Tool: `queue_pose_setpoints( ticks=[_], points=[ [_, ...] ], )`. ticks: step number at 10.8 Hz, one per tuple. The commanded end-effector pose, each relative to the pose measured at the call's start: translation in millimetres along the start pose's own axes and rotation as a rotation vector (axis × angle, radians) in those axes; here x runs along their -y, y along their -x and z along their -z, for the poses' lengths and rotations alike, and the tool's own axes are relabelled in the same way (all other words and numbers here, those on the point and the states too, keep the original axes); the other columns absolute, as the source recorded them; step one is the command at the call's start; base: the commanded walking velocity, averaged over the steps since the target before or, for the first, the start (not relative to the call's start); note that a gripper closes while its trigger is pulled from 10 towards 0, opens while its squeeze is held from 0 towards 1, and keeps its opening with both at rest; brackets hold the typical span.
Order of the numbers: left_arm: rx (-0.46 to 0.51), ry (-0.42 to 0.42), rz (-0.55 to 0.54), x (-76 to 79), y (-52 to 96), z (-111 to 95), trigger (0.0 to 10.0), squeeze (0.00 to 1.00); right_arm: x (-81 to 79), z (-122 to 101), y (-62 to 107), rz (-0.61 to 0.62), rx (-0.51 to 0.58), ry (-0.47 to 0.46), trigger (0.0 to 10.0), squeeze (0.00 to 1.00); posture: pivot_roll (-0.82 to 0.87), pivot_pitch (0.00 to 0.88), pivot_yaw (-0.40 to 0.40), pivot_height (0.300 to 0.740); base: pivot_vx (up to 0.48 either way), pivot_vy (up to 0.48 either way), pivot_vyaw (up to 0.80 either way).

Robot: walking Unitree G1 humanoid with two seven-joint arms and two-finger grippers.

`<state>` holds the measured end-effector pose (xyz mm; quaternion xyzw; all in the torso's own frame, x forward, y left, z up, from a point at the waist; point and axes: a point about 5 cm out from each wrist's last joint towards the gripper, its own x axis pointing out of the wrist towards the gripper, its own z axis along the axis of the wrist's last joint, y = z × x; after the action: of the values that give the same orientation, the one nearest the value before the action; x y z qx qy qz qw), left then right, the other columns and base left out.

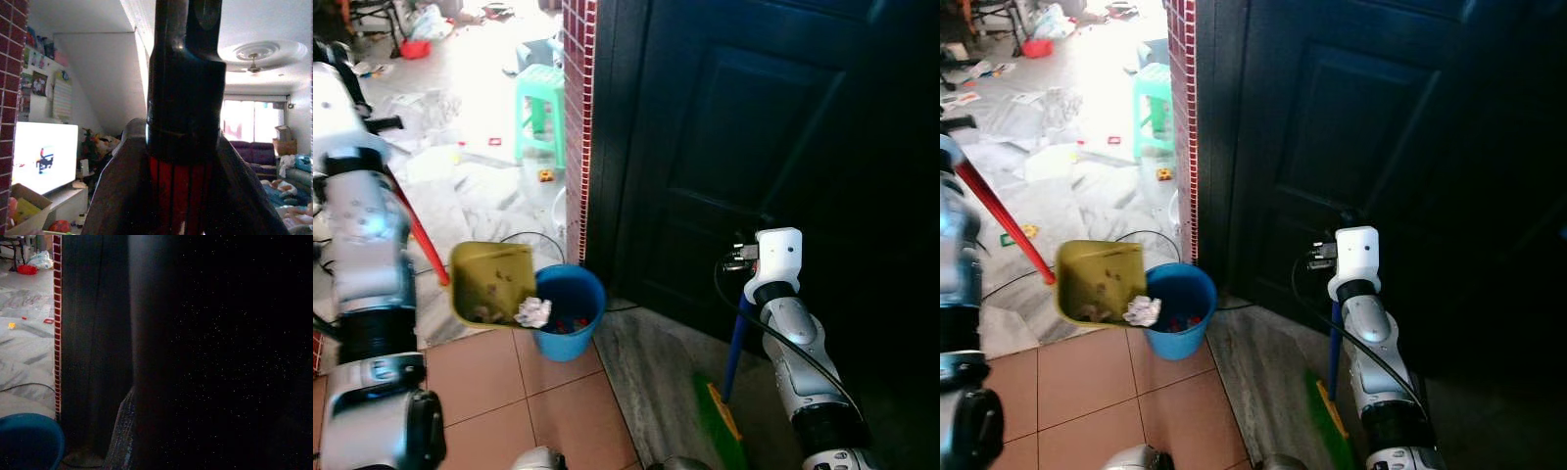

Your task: Sweep floor

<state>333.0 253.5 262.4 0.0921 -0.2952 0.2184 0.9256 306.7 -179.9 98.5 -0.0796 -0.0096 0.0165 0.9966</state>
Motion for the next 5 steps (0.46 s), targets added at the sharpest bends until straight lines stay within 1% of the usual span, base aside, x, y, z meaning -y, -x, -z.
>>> queue_pose_setpoints(
  ticks=[1, 2, 3, 5],
  points=[
    [0.088, 0.034, 0.02, 18.5, -5.3, -17.4, 10.0, 0.0, 4.3, -8.1, -1.6, 0.009, 0.03, 0.01, 10.0, 0.0, -0.08, 0.014, -0.059, 0.74, 0.0, 0.0, 0.0],
    [0.093, 0.048, 0.019, 24.1, -4.3, -18.0, 10.0, 0.0, 4.2, -8.2, -1.5, 0.009, 0.031, 0.009, 10.0, 0.0, -0.08, 0.014, -0.059, 0.74, 0.0, 0.0, 0.0],
    [0.097, 0.079, 0.002, 39.1, -2.5, -19.9, 10.0, 0.0, 3.6, -8.4, -1.3, 0.011, 0.032, 0.007, 10.0, 0.0, -0.09, 0.013, -0.056, 0.74, 0.0, 0.0, 0.0],
    [0.115, 0.103, 0.02, 67.8, 3.0, -23.3, 10.0, 0.0, 2.6, -10.8, -0.7, 0.016, 0.042, 0.005, 10.0, 0.0, -0.11, 0.013, -0.042, 0.74, 0.0, 0.0, 0.0]
  ],
)
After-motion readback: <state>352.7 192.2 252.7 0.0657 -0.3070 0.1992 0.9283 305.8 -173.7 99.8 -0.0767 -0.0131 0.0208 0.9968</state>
